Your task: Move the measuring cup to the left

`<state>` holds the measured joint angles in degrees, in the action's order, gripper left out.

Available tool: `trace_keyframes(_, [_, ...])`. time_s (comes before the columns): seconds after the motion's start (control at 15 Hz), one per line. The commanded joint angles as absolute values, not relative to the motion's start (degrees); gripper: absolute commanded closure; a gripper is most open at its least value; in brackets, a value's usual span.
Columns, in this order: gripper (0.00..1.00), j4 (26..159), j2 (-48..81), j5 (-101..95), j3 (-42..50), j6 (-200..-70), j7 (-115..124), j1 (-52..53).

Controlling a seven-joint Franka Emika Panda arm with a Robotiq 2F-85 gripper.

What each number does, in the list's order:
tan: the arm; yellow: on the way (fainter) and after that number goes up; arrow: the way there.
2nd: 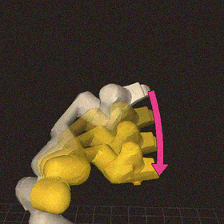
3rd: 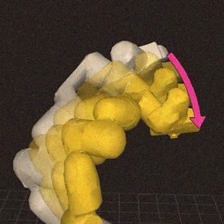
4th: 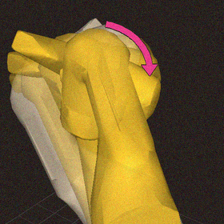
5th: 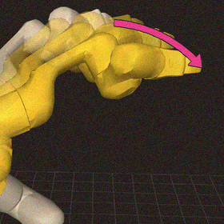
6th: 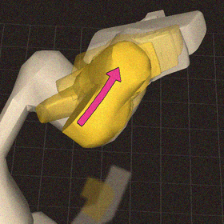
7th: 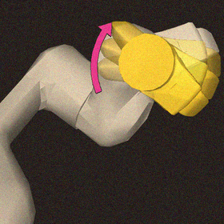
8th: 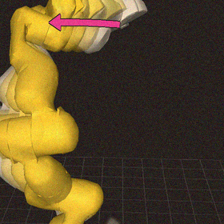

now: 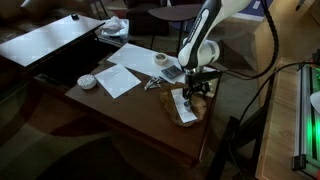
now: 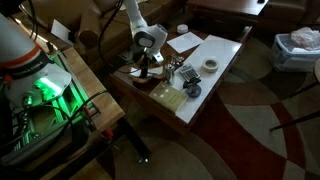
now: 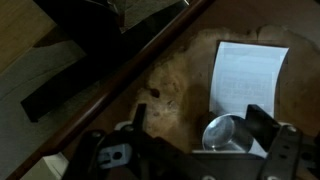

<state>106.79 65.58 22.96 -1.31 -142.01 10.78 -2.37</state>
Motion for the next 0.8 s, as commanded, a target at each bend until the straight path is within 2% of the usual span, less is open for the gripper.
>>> trace_keyframes(0.0, [0.03,101.8,69.8,21.8,-0.8,-141.2,13.1,-2.7])
trace_keyframes(0.2, [0.27,99.5,71.6,21.7,-0.6,-140.8,13.7,-2.8])
trace_keyframes(0.27, [0.32,98.9,72.1,21.7,-0.6,-140.7,14.0,-2.8])
trace_keyframes(0.33, [0.44,98.4,72.5,21.6,-0.6,-140.7,14.1,-2.8])
trace_keyframes(0.73, [0.91,97.5,72.7,21.6,-0.9,-140.9,13.7,-2.8])
